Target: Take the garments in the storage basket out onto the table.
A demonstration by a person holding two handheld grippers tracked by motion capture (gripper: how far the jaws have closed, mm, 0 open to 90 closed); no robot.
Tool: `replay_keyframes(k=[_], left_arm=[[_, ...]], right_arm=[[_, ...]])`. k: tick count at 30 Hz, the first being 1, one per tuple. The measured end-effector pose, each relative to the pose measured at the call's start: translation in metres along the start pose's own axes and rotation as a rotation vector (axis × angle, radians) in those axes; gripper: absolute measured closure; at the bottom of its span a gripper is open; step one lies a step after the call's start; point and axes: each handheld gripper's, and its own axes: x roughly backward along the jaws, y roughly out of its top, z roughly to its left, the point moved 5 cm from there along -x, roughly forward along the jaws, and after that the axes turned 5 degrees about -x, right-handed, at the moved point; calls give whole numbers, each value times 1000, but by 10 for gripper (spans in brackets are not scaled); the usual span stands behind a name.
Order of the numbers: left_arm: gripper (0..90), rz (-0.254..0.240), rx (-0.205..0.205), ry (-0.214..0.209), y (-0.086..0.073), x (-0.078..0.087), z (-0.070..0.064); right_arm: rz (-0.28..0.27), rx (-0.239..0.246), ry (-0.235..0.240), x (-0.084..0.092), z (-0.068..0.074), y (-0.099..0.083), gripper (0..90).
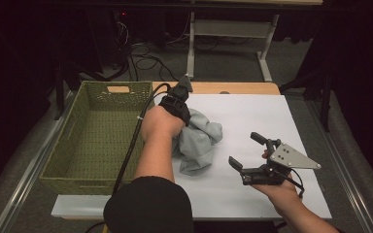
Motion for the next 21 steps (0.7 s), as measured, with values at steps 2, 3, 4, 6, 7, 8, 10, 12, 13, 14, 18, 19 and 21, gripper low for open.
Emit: replay_keyframes(k=[2, 3, 4, 6, 7, 8, 10, 12, 13, 14, 18, 19, 21], left_arm=[[727, 0, 0, -6, -1, -6, 1], [726, 0, 0, -6, -1, -6, 1], [725, -1, 0, -8, -2, -9, 1], [722, 4, 1, -6, -5, -19, 2], [722, 4, 1, -6, -5, -19, 2], [721, 12, 1, -7, -6, -24, 2], [720, 16, 1, -5, -7, -27, 3], [719, 21, -4, 5, -9, -32, 3], [719, 21, -4, 5, -9, -32, 3], [719, 24, -4, 5, -9, -34, 4], [714, 19, 2, 13, -10, -35, 5], [714, 20, 4, 15, -10, -35, 5], [686, 21, 1, 20, -10, -33, 4]], right_arm=[[0, -1, -1, 0, 0, 0, 9], [0, -1, -1, 0, 0, 0, 9], [1, -2, -2, 0, -1, 0, 9], [2, -2, -2, 0, -1, 0, 9], [2, -2, -2, 0, -1, 0, 9], [1, -2, -2, 0, -1, 0, 9], [2, 1, -2, 0, -1, 0, 9], [2, 0, -2, 0, -1, 0, 9], [2, 0, -2, 0, -1, 0, 9], [2, -1, -2, 0, -1, 0, 9], [2, -1, -2, 0, -1, 0, 9], [2, -1, -2, 0, -1, 0, 9], [2, 1, -2, 0, -1, 0, 9]])
